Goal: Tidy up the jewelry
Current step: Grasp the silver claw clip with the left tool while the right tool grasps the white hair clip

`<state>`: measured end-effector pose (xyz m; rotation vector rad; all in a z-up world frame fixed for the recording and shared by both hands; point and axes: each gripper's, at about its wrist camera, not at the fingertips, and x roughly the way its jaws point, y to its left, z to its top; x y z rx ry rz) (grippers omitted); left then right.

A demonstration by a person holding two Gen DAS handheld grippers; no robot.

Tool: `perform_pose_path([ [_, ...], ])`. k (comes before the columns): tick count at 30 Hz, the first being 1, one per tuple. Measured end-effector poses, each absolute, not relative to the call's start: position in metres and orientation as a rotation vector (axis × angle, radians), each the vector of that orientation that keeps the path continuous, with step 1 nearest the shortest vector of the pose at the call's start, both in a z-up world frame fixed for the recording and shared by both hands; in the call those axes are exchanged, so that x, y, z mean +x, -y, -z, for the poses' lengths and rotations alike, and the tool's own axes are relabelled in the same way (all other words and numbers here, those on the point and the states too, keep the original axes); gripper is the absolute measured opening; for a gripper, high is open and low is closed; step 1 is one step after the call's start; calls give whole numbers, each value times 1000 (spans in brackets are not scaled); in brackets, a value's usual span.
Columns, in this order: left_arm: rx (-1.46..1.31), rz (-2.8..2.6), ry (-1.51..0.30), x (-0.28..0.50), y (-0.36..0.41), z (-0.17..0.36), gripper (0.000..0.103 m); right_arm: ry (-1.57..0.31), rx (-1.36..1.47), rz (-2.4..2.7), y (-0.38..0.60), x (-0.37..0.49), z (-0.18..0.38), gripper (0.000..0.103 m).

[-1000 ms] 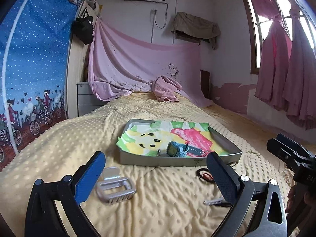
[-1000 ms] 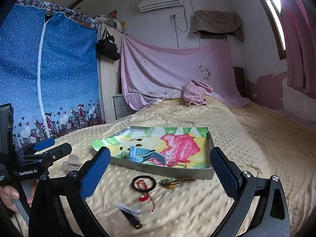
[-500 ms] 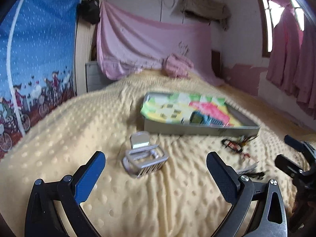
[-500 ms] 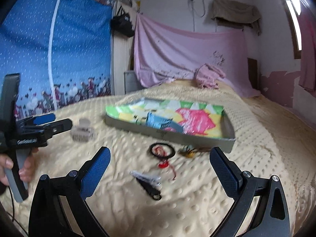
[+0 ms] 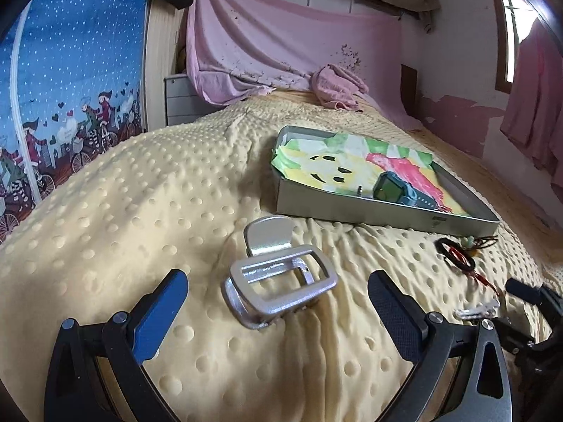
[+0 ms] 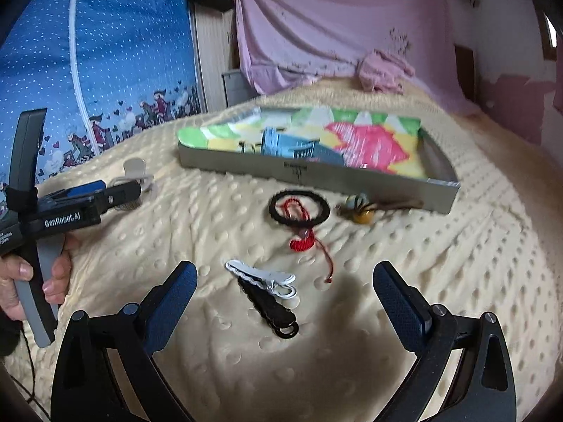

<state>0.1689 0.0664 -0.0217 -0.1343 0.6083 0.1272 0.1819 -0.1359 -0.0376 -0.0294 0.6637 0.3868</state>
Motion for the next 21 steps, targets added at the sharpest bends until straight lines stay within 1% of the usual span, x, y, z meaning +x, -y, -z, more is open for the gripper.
perform_pose_path([
  [1, -136, -125, -613, 171, -67, 22, 103, -675, -24, -392, 134, 184, 40, 87],
  [2, -136, -121, -620, 173, -66, 23, 103, -687, -22, -398, 132, 187, 42, 81],
  [3, -135, -114, -625, 175, -66, 23, 103, -702, -24, -402, 130, 189, 45, 70],
  [4, -134, -107, -629, 176, -66, 23, 103, -713, -29, -404, 128, 191, 48, 65],
  [6, -131, -95, -632, 178, -64, 24, 103, -716, -36, -411, 124, 191, 49, 61],
  [7, -131, -87, -632, 180, -63, 25, 102, -714, -40, -418, 122, 191, 49, 57],
  [9, -131, -76, -634, 182, -62, 26, 101, -717, -51, -428, 118, 191, 49, 51],
  [11, -132, -65, -636, 183, -61, 26, 94, -721, -58, -438, 115, 191, 50, 45],
  [13, -125, -57, -645, 185, -59, 27, 90, -724, -63, -448, 112, 191, 51, 37],
  [15, -117, -51, -646, 185, -56, 27, 88, -723, -68, -456, 110, 191, 51, 34],
  [17, -108, -44, -645, 186, -54, 27, 85, -722, -73, -468, 108, 189, 50, 29],
  [18, -104, -41, -645, 186, -53, 28, 84, -722, -74, -471, 107, 189, 51, 28],
  [20, -98, -28, -648, 186, -50, 28, 76, -721, -74, -475, 106, 188, 51, 28],
  [21, -94, -19, -653, 187, -48, 29, 74, -721, -72, -476, 106, 189, 51, 25],
])
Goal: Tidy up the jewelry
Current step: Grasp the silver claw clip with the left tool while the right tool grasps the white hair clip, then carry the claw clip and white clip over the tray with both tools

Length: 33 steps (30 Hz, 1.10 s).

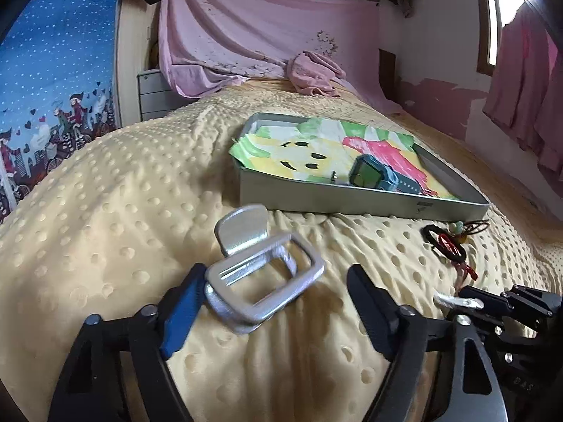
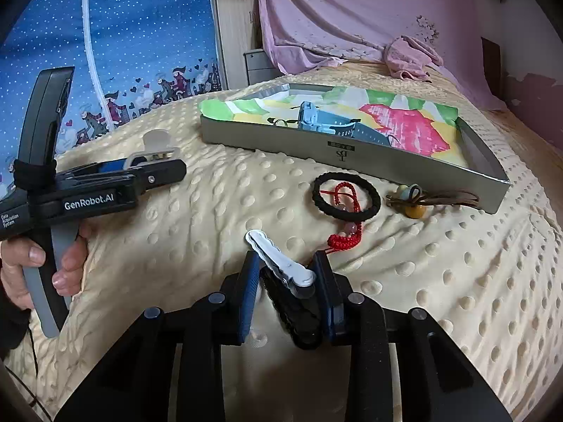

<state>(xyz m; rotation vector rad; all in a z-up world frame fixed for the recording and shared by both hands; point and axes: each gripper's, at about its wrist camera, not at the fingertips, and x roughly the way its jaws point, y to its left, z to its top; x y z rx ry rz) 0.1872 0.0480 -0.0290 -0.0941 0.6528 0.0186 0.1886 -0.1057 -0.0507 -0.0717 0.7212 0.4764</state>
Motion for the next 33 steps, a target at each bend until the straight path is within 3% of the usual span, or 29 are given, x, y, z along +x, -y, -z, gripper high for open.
perform_pose_path([
  [6, -64, 6, -659, 189, -38, 32, 65, -718, -50, -485, 105, 191, 50, 19],
  [8, -67, 18, -658, 189, -37, 32, 56, -715, -39, -492, 105, 192, 50, 18],
  [11, -77, 27, -658, 190, -38, 32, 50, -713, -21, -502, 104, 195, 50, 16],
  [33, -122, -1, -651, 204, -42, 33, 46, -709, 125, -537, 89, 234, 55, 14],
])
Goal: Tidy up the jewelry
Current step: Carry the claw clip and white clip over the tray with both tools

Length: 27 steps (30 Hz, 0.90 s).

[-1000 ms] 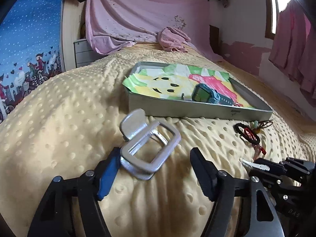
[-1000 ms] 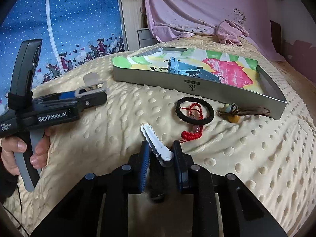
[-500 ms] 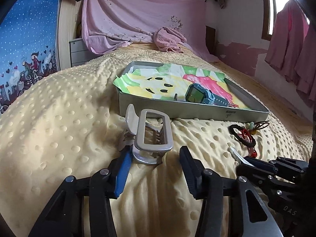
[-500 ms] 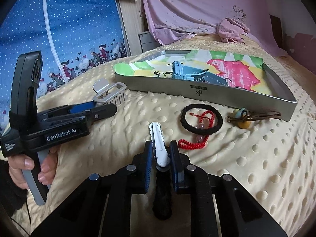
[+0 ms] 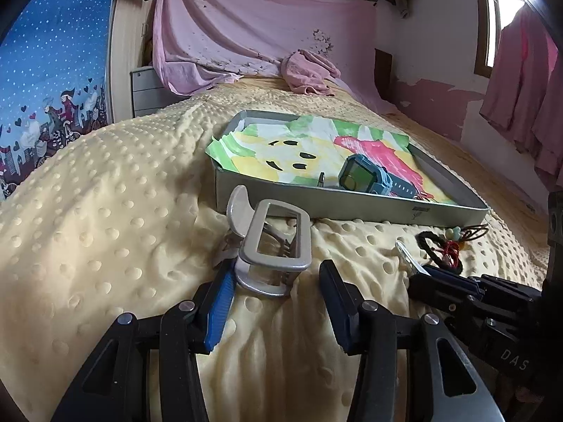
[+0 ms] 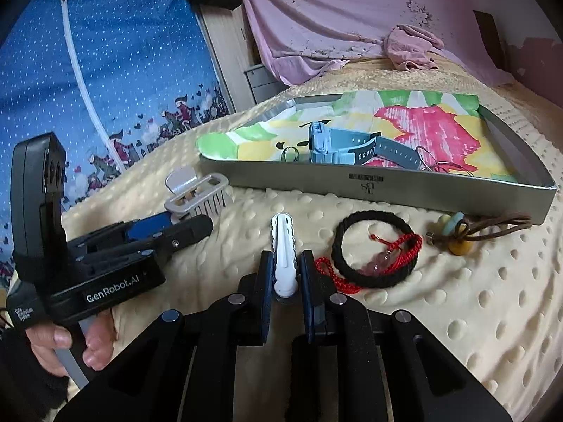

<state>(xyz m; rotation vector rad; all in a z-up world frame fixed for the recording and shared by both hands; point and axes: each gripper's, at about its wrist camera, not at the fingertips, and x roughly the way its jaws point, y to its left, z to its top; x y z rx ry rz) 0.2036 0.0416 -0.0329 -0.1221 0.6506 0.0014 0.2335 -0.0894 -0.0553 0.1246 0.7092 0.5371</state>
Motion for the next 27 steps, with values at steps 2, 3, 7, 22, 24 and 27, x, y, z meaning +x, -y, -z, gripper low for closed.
perform_pose_path([
  [2, -132, -4, -648, 205, -43, 33, 40, -707, 135, -538, 90, 235, 56, 14],
  [3, -136, -9, -650, 206, -44, 33, 37, -707, 137, -538, 90, 236, 56, 14],
  [7, -156, -5, -648, 208, -47, 33, 37, -707, 136, -538, 90, 236, 57, 14],
  [22, -183, 29, -575, 181, -46, 29, 36, -652, 161, -561, 97, 230, 53, 14],
  [24, -177, 39, -538, 174, -44, 25, 36, -635, 173, -568, 100, 227, 51, 14],
  [27, -161, 58, -496, 171, -39, 18, 36, -600, 194, -573, 104, 225, 44, 14],
])
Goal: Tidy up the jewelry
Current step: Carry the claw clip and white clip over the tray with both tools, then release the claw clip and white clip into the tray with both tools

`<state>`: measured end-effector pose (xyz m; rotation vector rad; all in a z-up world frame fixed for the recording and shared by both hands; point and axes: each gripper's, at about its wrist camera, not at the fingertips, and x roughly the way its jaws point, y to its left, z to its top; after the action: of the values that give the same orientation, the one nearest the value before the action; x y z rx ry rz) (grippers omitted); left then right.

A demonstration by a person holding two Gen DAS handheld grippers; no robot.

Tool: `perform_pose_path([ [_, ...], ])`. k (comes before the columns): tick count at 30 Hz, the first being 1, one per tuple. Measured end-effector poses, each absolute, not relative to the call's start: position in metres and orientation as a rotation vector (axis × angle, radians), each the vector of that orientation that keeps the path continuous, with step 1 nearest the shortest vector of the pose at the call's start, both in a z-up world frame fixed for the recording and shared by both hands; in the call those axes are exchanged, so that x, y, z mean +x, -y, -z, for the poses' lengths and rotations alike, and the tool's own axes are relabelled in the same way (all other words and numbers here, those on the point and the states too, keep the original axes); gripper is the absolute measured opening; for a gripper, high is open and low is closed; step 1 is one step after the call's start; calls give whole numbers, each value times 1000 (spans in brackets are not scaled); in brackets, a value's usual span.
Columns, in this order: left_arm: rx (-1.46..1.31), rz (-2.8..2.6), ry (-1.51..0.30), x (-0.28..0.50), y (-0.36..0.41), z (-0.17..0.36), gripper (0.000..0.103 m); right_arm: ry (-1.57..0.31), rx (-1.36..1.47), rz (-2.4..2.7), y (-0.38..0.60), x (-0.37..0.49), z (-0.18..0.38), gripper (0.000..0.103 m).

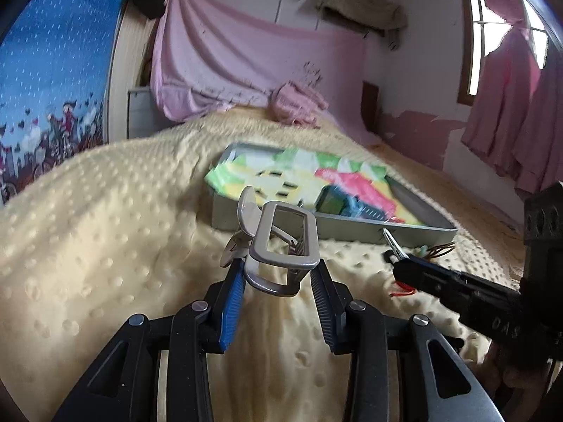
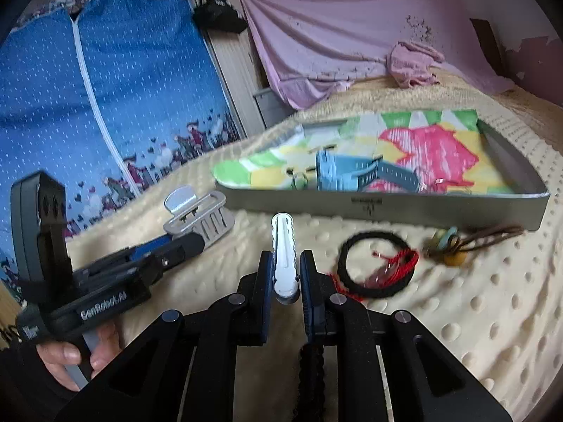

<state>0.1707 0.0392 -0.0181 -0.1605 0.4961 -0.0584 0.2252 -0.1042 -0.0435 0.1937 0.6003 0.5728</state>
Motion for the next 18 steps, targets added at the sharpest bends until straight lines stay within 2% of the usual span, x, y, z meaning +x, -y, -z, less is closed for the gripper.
perform_pose_path([
  [12, -137, 66, -406, 212, -24, -20, 36, -488, 201, -465, 129, 256, -4, 14],
  [18, -120, 63, -436, 254, -22, -25, 36, -516, 219, -364, 142, 300, -9, 14],
])
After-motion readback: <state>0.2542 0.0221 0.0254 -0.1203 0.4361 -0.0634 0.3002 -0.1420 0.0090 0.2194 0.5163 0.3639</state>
